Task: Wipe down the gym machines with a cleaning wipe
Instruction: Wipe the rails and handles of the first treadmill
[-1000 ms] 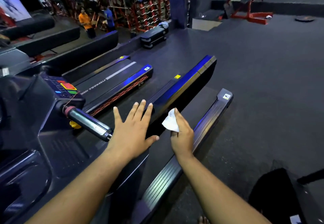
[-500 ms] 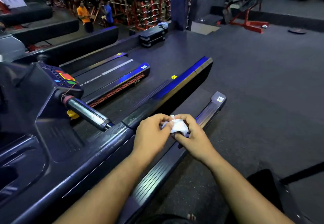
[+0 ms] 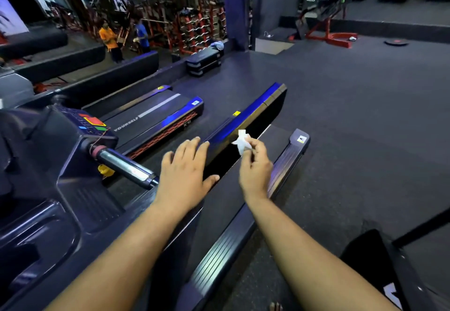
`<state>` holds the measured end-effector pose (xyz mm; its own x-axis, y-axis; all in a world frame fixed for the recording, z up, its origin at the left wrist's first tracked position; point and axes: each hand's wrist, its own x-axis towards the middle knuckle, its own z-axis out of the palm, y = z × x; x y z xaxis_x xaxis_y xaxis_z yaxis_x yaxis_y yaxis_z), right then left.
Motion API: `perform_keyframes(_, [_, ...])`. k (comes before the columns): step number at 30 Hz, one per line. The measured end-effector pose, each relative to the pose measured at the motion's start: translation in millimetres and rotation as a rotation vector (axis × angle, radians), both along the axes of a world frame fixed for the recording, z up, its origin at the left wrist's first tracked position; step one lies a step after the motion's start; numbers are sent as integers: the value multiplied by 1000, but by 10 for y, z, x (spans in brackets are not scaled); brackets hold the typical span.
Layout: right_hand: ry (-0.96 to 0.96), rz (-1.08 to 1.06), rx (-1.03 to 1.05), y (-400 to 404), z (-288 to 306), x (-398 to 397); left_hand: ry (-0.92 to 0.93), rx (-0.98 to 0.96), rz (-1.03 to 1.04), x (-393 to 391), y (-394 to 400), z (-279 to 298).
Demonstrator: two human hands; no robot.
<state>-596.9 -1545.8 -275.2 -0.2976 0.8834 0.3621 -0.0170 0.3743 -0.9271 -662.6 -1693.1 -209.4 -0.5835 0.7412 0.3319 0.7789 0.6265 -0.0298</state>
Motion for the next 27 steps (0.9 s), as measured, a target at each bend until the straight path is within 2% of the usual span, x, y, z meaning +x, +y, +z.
perform_keyframes(3, [-13,215,151,-196,-269,-280,-100,-245,28,-175,-30,-11])
perform_keyframes(6, [-65,363,208,-224,-499,-402,-151,-356,6,-237,-44,-14])
perform_keyframes(9, [-128,339,180,-82,-499,-472,-162,-398,-14,-268,-9,4])
perform_keyframes(12, [-108,344,208,-85,-483,-473,-157,-392,-47,-281,43,2])
perform_keyframes(15, [-173,441,460,-110,-580,-332,-163,-364,-55,-298,62,-28])
perform_keyframes(17, [-266,435,618,123,-584,-286,-167,-377,-43,-296,62,-28])
perform_keyframes(18, [-306,382,627,307,-547,-310,-166,-386,-38,-298,77,-23])
perform_keyframes(21, [-420,249,461,895,-359,-429,-163,-391,-43,-301,145,-7])
perform_keyframes(24, [-360,335,456,986,-387,-465,-174,-377,-58,-323,256,10])
perform_keyframes(27, [-243,487,461,477,-633,-336,-156,-380,-79,-359,375,-5])
